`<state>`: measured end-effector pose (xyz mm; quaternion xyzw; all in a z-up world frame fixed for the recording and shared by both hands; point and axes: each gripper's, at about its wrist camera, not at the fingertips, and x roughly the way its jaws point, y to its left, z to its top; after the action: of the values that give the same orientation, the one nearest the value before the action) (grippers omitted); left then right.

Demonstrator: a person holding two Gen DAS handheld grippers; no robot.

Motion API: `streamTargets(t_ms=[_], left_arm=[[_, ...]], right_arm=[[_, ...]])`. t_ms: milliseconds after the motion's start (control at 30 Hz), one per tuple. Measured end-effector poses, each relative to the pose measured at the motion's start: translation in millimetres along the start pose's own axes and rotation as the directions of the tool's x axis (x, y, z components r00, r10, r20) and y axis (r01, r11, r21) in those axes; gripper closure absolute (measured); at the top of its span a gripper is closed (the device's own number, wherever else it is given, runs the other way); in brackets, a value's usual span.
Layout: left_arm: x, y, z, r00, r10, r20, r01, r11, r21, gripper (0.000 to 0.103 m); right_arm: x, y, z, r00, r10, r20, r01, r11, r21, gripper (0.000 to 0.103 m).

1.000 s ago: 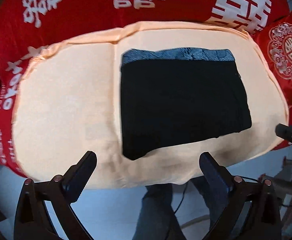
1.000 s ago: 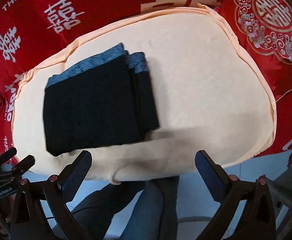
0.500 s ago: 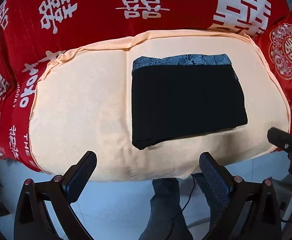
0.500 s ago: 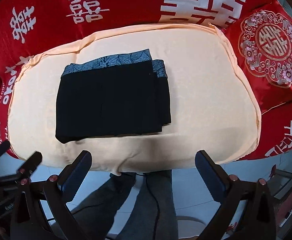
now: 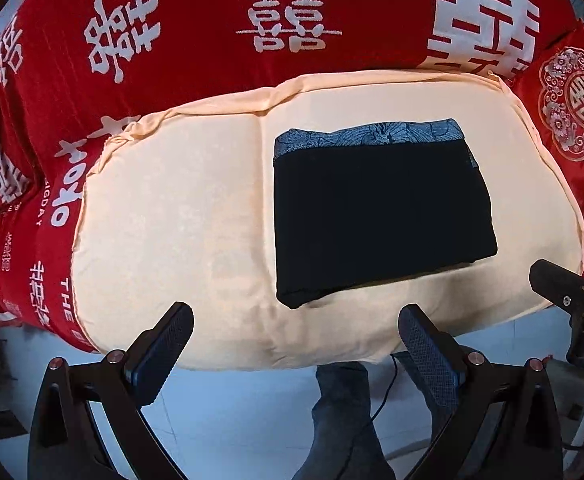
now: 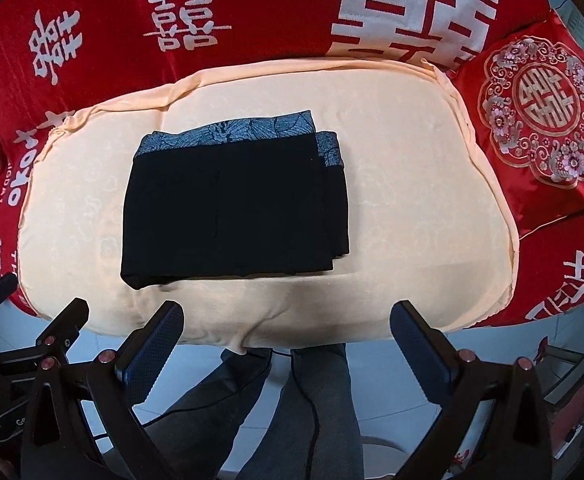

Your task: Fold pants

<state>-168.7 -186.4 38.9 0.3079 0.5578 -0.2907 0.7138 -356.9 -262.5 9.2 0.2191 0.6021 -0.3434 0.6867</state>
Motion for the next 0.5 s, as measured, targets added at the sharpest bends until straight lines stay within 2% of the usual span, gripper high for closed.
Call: streamTargets(t_ms=[500], left_arm=[[-4.5,-2.9,0.8,1.0,0.006,0.011,-0.006,1.0,0.016,0.0]], right_arm=[[-2.8,-0.1,3.1,1.0,-0.004,0.011,0.004,1.0,0.005,0.0]])
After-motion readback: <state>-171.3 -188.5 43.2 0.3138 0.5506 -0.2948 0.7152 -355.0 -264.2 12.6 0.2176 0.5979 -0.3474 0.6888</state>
